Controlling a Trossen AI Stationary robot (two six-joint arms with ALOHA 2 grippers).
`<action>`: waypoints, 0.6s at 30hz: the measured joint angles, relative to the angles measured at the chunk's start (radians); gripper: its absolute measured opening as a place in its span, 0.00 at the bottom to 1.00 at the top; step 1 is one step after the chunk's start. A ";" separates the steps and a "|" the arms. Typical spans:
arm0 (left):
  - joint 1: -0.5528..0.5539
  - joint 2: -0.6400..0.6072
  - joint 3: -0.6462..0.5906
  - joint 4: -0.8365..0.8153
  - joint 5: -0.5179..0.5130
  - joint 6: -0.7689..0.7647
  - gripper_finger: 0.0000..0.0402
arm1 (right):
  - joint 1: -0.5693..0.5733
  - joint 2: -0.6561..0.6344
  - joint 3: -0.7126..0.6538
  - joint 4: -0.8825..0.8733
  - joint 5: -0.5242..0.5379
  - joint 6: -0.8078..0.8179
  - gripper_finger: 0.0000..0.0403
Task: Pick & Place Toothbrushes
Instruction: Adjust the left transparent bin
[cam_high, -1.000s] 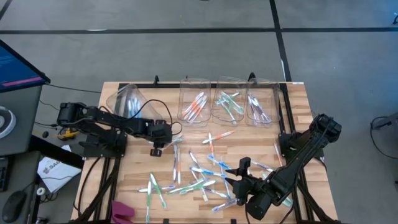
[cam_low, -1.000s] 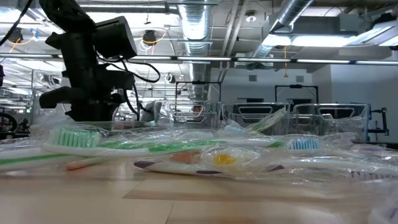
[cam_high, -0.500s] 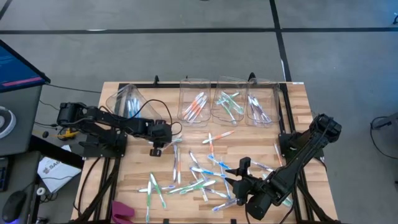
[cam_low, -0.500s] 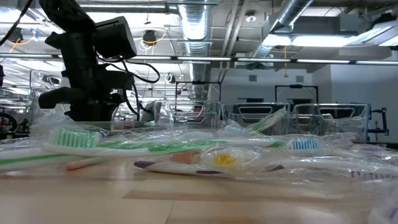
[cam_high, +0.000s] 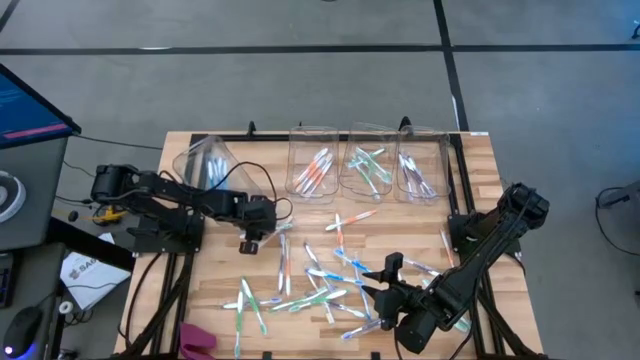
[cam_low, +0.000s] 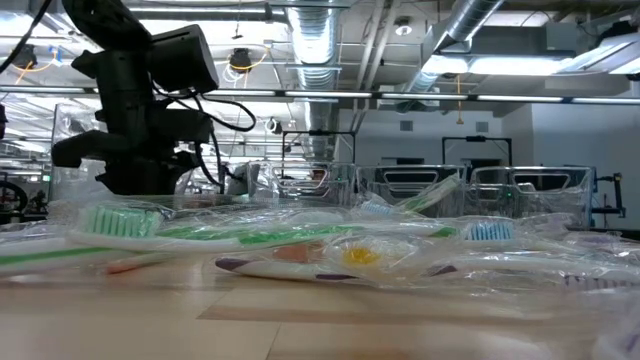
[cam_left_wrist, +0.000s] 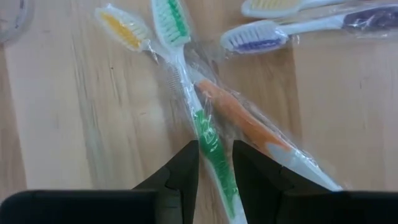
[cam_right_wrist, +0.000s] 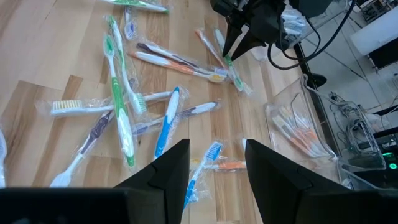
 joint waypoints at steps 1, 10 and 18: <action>-0.001 -0.001 0.001 0.001 -0.002 0.000 0.23 | 0.000 0.000 0.000 -0.001 0.000 0.000 0.37; -0.005 -0.034 0.006 -0.010 -0.008 0.000 0.23 | 0.000 0.000 -0.001 -0.007 0.000 0.000 0.37; -0.006 -0.077 0.006 -0.013 -0.011 0.007 0.23 | 0.000 0.000 -0.001 -0.009 0.000 0.002 0.37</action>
